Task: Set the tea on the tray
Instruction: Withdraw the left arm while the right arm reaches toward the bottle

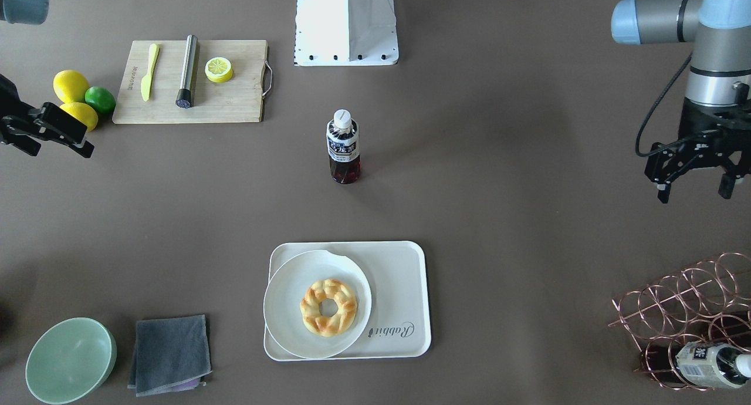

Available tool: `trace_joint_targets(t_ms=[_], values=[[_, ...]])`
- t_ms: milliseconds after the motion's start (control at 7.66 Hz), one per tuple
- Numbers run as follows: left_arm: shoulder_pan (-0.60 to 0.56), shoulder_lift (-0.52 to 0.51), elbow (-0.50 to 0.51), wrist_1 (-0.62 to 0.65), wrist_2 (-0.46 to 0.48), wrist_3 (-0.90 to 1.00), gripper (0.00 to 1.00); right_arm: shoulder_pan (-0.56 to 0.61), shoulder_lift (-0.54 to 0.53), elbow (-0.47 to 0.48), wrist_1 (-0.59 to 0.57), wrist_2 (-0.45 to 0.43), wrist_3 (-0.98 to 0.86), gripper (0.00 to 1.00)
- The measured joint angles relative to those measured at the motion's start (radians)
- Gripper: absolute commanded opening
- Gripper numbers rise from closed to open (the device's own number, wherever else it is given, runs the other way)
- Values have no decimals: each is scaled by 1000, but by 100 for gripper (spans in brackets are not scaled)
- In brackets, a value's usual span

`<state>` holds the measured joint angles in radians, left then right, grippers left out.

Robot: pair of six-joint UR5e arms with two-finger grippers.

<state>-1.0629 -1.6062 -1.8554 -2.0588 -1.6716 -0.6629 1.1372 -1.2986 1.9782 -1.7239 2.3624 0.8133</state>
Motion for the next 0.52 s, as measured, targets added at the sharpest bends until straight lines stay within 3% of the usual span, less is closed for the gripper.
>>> trace_joint_targets(t_ms=[261, 523], values=[[-232, 13, 116, -30, -244, 217, 98, -101, 79, -2, 0, -70, 98, 100], [-379, 7, 238, -3, -462, 331, 98, -187, 142, -7, 1, -139, 166, 100]])
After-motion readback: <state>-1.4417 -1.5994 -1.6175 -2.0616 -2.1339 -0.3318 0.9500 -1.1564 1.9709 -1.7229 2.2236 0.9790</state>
